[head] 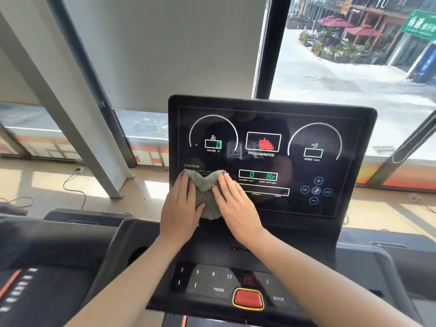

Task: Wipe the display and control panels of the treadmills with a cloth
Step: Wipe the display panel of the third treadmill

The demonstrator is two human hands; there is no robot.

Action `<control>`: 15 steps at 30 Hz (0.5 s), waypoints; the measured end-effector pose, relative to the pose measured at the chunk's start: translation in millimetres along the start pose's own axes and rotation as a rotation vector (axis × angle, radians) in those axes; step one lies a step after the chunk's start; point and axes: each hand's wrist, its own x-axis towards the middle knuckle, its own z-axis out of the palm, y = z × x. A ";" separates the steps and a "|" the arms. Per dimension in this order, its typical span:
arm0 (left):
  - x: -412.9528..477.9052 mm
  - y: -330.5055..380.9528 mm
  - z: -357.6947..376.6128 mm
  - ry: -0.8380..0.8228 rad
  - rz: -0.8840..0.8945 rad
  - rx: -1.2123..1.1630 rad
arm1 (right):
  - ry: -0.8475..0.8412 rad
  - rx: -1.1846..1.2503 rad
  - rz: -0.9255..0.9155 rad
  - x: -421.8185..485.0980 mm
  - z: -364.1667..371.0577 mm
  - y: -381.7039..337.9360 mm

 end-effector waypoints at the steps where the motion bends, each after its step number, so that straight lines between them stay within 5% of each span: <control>1: 0.1 4.8 0.2 0.000 -0.003 -0.012 | -0.008 -0.007 -0.014 -3.5 0.3 4.2; 15: 134.4 101.1 -48.6 0.169 0.285 -0.057 | 0.212 -0.025 0.291 9.2 -72.3 142.7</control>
